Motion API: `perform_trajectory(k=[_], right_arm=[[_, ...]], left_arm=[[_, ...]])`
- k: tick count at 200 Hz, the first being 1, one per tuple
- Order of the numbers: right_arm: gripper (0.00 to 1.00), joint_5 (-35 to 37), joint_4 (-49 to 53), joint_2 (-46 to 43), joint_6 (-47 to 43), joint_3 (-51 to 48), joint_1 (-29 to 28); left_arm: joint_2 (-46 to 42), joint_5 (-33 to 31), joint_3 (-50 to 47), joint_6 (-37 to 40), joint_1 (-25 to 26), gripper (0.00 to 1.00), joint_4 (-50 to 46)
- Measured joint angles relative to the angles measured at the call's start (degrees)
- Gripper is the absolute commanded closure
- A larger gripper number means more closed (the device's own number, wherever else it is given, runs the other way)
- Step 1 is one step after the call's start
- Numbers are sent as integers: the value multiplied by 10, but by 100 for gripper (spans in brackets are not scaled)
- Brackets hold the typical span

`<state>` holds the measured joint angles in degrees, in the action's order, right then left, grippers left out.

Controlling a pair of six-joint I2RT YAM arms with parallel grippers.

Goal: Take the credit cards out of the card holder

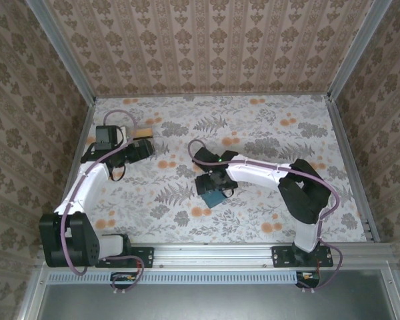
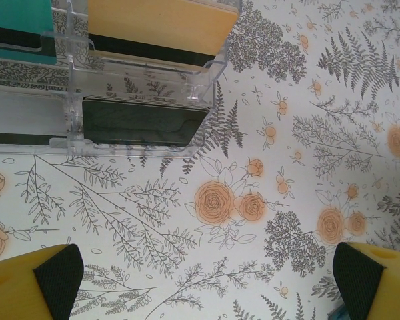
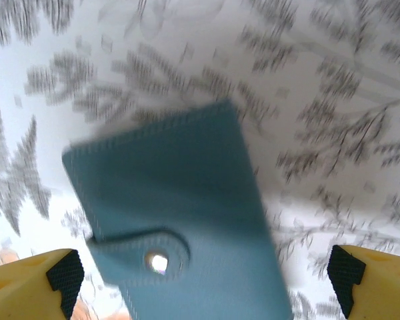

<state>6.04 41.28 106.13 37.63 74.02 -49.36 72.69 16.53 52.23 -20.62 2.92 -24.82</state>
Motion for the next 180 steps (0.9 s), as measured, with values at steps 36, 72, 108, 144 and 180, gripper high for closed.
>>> perform_trajectory(k=[36, 72, 108, 144, 180], right_arm=[[2, 0, 52, 1, -15, 0, -51], [1, 28, 74, 2, -12, -9, -44], [2, 45, 71, 2, -3, -29, -3], [2, 54, 57, -5, 8, -46, 37], [5, 46, 11, -31, 32, -92, 97]], left_arm=[[0, 4, 0, -2, 0, 0, 0], [2, 7, 1, -4, 1, 0, 0], [17, 16, 7, -5, 9, 0, -1], [50, 28, 24, -13, 32, 0, 2], [111, 45, 49, -23, 90, 3, 15]])
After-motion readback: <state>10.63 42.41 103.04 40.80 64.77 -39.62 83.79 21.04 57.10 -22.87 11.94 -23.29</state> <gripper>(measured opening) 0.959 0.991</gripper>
